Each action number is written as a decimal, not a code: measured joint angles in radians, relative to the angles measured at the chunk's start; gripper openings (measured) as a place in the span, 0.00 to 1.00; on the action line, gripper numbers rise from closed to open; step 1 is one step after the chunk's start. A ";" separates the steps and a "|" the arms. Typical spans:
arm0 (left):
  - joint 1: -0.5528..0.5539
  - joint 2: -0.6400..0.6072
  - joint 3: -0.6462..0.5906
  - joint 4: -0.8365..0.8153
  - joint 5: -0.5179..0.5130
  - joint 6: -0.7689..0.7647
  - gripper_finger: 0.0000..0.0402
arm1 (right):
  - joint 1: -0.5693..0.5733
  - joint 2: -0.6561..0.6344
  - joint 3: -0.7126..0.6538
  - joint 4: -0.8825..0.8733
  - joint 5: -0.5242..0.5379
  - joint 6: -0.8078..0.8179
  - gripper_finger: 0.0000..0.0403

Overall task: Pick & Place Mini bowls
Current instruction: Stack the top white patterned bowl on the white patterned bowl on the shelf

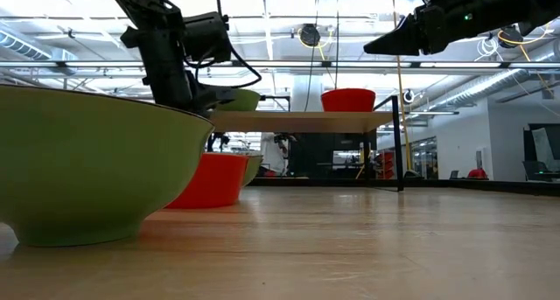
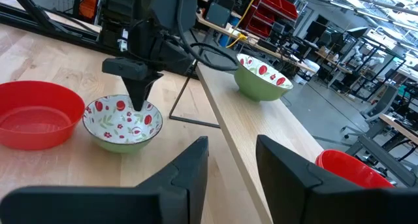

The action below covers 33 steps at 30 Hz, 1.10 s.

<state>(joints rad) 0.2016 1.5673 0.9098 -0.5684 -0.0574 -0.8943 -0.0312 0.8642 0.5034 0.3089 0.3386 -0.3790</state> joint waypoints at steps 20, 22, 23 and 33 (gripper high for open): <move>-0.001 0.004 -0.003 0.184 0.004 0.134 0.02 | 0.000 0.000 0.000 0.000 0.000 0.003 0.29; 0.000 0.004 -0.003 0.198 0.004 0.134 0.03 | 0.000 0.000 0.000 -0.001 0.000 0.003 0.29; 0.000 0.004 -0.003 0.205 0.004 0.134 0.03 | 0.000 0.000 0.000 0.000 0.000 0.003 0.29; -0.003 0.003 0.017 0.302 0.067 0.199 0.02 | 0.000 0.000 0.000 0.000 0.001 0.003 0.29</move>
<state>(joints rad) 0.1984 1.5707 0.9267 -0.2666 0.0093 -0.6948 -0.0314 0.8639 0.5034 0.3088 0.3393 -0.3755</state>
